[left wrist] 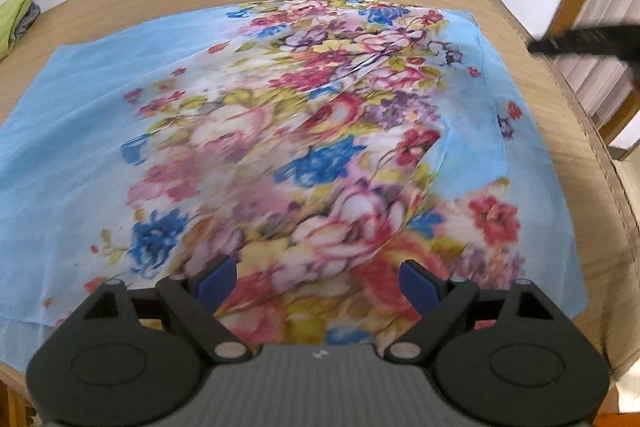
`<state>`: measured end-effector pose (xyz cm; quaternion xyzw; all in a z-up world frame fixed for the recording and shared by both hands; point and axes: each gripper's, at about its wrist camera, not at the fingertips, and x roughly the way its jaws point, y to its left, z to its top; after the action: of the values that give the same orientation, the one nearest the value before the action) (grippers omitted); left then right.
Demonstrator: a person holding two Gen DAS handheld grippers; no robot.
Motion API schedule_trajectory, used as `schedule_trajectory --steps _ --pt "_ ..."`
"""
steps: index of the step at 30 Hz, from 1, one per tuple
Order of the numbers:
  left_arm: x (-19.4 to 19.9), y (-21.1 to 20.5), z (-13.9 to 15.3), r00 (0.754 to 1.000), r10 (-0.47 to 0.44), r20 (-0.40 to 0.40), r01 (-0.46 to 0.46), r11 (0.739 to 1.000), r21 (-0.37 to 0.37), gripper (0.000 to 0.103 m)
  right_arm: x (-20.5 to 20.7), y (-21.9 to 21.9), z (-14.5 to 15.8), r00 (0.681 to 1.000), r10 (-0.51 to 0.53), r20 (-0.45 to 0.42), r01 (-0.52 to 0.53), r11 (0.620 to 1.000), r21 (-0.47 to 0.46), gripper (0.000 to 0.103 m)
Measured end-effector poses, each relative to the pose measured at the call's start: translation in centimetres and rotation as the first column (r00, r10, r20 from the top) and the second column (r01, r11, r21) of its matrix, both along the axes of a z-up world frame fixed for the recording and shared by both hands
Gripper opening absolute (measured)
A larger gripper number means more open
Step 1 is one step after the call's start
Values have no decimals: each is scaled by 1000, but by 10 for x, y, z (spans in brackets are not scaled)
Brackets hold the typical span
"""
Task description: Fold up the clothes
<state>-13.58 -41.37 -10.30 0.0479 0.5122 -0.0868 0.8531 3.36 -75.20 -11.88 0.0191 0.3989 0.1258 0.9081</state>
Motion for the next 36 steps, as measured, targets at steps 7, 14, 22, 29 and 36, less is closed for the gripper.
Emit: schedule_trajectory --steps 7,14,22,29,36 --pt "-24 35 5 1000 4 19 -4 1000 7 90 -77 77 -23 985 -113 -131 138 970 202 44" --pt "-37 57 5 999 43 23 -43 999 14 90 -72 146 -54 939 -333 -90 339 938 68 44" --pt "-45 73 3 997 76 26 -77 997 29 90 -73 144 -60 928 -372 -30 373 927 27 12" --pt "-41 76 -3 1000 -4 -2 4 1000 17 90 -111 99 -56 850 -519 -91 527 838 138 3" --pt "-28 91 -5 989 -144 -10 145 989 37 89 -208 69 -48 735 -668 -115 676 712 188 3"
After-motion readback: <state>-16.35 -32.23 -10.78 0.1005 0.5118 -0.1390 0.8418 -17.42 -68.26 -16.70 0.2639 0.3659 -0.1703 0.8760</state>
